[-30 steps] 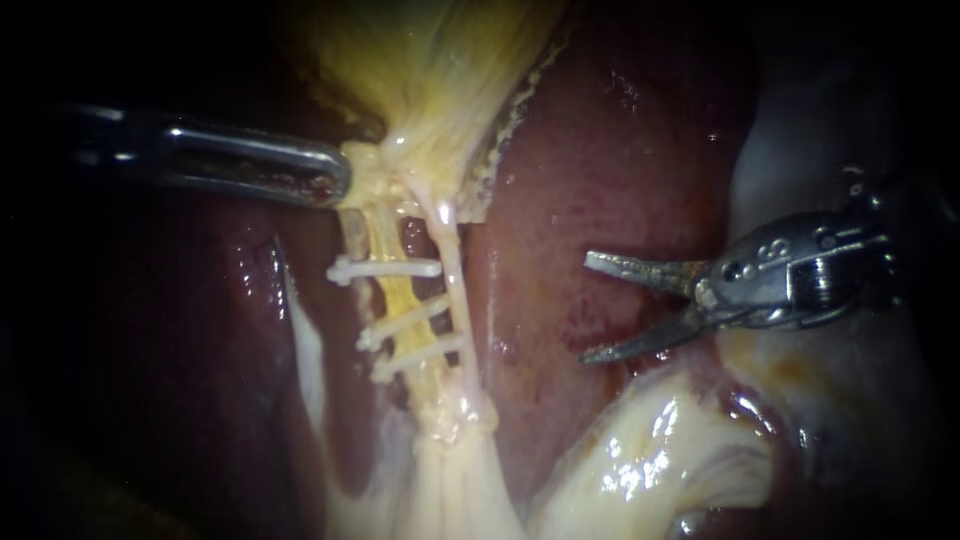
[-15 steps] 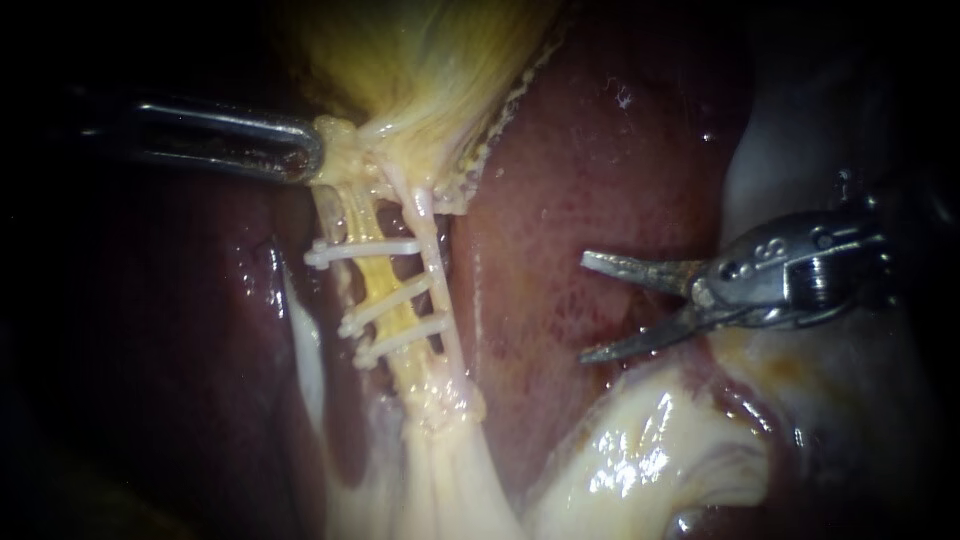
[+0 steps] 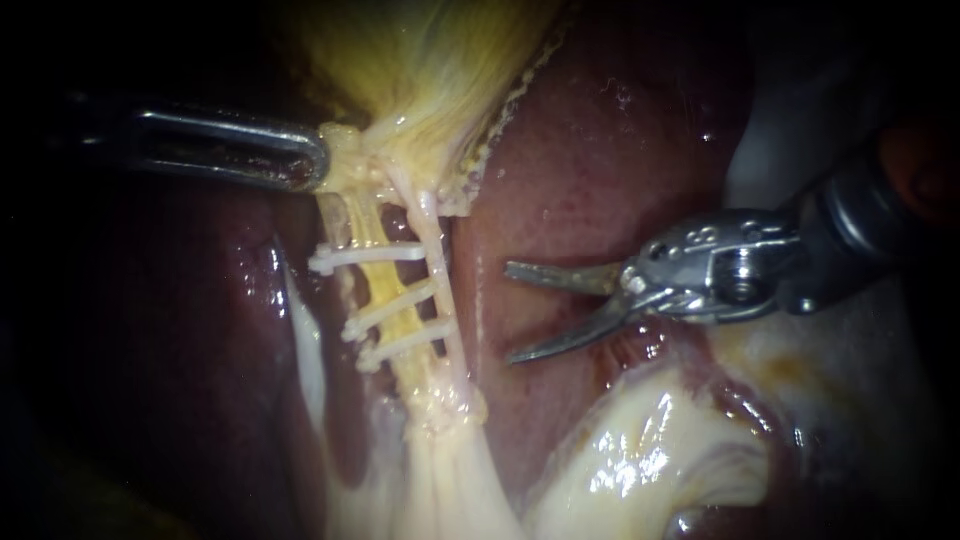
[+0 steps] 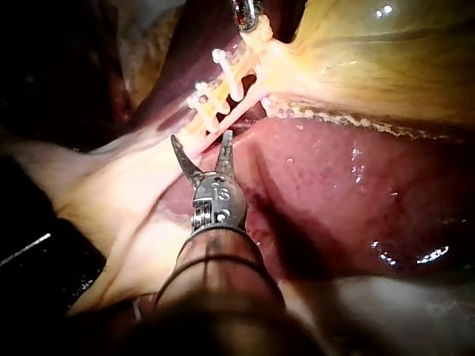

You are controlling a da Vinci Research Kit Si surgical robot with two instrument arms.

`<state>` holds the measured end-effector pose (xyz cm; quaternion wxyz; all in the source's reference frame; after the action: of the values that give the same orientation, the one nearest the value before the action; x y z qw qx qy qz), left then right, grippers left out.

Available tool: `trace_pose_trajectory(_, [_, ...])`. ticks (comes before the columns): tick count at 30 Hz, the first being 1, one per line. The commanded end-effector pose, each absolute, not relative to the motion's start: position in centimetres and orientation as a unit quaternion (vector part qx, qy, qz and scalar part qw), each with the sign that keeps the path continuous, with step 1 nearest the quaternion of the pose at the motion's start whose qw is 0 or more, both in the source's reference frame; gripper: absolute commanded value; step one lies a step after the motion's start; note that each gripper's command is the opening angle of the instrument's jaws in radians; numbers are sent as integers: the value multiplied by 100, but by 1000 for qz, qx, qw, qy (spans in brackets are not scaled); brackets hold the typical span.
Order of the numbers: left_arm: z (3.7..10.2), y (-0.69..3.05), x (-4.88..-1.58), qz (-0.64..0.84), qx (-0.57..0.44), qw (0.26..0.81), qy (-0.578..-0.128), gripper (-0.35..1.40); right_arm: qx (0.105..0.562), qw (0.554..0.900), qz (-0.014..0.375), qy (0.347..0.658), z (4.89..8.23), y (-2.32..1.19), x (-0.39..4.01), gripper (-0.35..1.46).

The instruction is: Go to the cutting position left tube

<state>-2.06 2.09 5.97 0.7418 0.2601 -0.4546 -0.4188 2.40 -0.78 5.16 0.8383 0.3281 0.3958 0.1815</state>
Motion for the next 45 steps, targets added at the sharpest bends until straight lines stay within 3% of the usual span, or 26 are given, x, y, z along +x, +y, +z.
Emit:
trace_pose_trajectory(1, [597,209,-206,-419,260,742,-454,-35,334,836,183,396,518,-77,242,131])
trace_pose_trajectory(24, [594,207,-208,-418,261,742,-454,-35,377,817,198,390,563,-85,288,129])
trace_pose_trajectory(36, [595,206,-209,-418,262,742,-455,-35,399,810,187,388,591,-79,299,122])
trace_pose_trajectory(45, [596,205,-210,-418,262,742,-455,-35,437,775,202,410,600,-71,314,122])
